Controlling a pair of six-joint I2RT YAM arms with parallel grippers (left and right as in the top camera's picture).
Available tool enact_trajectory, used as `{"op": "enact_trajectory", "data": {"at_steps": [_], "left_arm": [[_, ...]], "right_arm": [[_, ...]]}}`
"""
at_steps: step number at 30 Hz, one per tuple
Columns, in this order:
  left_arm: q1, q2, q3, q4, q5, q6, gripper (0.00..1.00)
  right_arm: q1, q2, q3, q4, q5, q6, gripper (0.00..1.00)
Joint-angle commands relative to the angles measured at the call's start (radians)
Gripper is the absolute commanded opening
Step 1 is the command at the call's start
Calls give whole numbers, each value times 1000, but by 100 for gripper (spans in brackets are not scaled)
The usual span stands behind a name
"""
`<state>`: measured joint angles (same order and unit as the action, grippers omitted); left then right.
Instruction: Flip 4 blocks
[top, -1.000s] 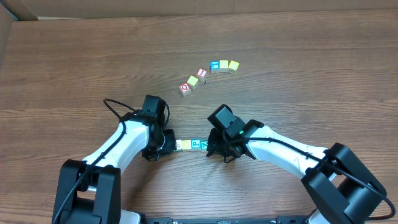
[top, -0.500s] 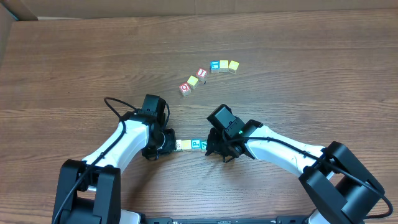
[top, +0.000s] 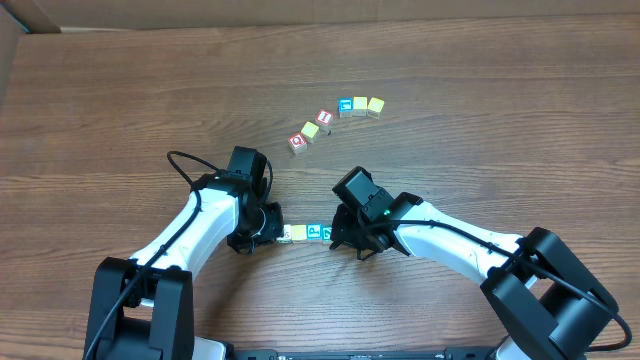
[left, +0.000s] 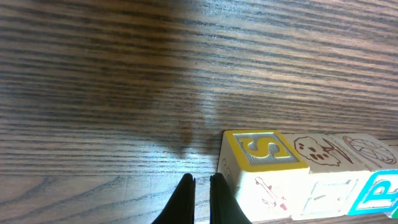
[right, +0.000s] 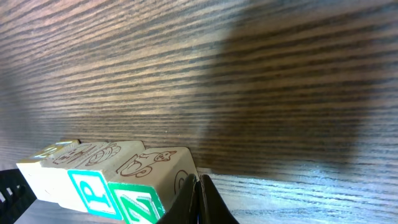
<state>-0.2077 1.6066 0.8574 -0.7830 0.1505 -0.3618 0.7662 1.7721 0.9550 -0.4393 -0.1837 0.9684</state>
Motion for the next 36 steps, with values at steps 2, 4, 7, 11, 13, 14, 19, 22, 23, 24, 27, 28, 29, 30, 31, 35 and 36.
{"op": "enact_trajectory", "data": {"at_steps": [2, 4, 7, 11, 13, 14, 19, 22, 23, 24, 27, 28, 29, 30, 31, 35, 36], "left_arm": [[-3, 8, 19, 10, 16, 26, 4], [-3, 8, 19, 19, 17, 37, 4], [-3, 10, 19, 35, 24, 56, 4], [-3, 27, 19, 37, 27, 65, 4], [-3, 48, 20, 39, 26, 72, 4], [-3, 61, 21, 48, 26, 84, 4], [-3, 82, 60, 48, 26, 97, 4], [-3, 82, 101, 35, 26, 98, 4], [-3, 82, 113, 33, 26, 98, 4], [-3, 82, 123, 29, 26, 100, 4], [-3, 82, 140, 29, 27, 116, 4], [-3, 82, 142, 29, 26, 123, 4], [-4, 82, 142, 31, 26, 125, 4], [-4, 82, 142, 32, 26, 130, 4], [-4, 83, 142, 32, 26, 130, 4], [-4, 94, 142, 40, 24, 130, 4], [-4, 98, 142, 45, 23, 131, 4]], "right_arm": [[2, 7, -7, 3, -25, 9, 4], [2, 7, -7, 3, -29, 9, 4], [3, 7, -7, 4, -32, 10, 4], [2, 7, -7, -3, -32, 36, 4], [2, 7, -7, -4, -32, 51, 4], [3, 7, -7, -4, -32, 54, 4], [2, 7, -7, -4, -39, 54, 4], [3, 7, -7, -4, -52, 58, 4], [3, 7, -7, -3, -56, 58, 4], [3, 7, -7, -3, -58, 58, 4], [3, 7, -7, -3, -63, 58, 4], [3, 7, -7, -3, -65, 58, 4], [3, 7, -7, -3, -65, 60, 4], [3, 7, -7, -3, -65, 70, 4], [3, 7, -7, -4, -66, 90, 4], [5, 7, -7, -3, -65, 137, 4], [7, 7, -7, -3, -65, 145, 5]]}}
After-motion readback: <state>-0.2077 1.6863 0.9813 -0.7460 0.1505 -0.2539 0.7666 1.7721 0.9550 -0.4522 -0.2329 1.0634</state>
